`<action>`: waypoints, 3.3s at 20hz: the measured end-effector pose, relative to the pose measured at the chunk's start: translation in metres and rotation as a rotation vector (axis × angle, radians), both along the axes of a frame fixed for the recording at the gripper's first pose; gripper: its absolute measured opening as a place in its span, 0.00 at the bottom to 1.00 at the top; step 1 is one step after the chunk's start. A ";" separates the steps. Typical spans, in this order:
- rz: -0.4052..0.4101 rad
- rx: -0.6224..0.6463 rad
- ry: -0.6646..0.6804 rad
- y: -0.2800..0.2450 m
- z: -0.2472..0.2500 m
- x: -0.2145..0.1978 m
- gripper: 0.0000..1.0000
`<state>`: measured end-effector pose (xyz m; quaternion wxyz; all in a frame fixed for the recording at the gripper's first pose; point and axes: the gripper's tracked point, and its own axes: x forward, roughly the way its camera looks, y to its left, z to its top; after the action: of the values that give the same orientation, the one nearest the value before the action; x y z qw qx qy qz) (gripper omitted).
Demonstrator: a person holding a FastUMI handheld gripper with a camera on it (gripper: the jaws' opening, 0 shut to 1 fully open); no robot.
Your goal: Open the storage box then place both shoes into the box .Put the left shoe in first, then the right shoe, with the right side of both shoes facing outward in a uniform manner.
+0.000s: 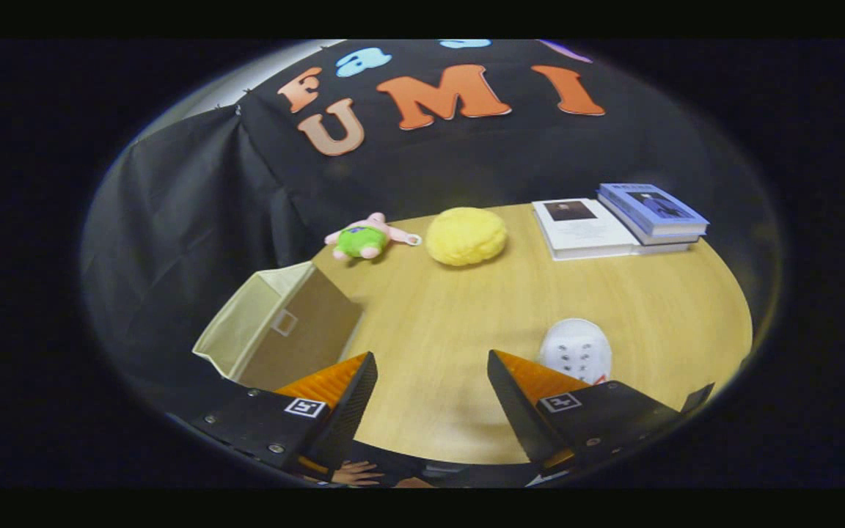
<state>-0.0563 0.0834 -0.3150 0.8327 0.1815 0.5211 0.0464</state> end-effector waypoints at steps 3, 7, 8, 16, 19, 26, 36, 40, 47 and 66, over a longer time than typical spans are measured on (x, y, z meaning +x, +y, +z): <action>-0.051 -0.044 0.087 -0.044 -0.028 -0.030 0.90; -0.081 -0.027 0.151 -0.068 -0.051 -0.058 0.84; -0.081 -0.039 0.174 -0.074 -0.058 -0.068 0.83; -0.148 0.007 0.250 -0.084 -0.110 -0.086 0.58; -0.210 0.049 0.241 -0.088 -0.108 -0.085 0.36; -0.263 0.117 0.228 -0.057 -0.096 -0.062 0.19; -0.148 0.292 0.062 0.076 0.011 0.042 0.19; -0.059 0.330 0.013 0.150 0.047 0.072 0.18; 0.086 0.345 0.016 0.251 0.062 0.085 0.18; 0.175 0.049 -0.381 0.187 0.126 0.100 0.88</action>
<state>0.0439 0.2706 -0.1893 0.9044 0.1434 0.3667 0.1647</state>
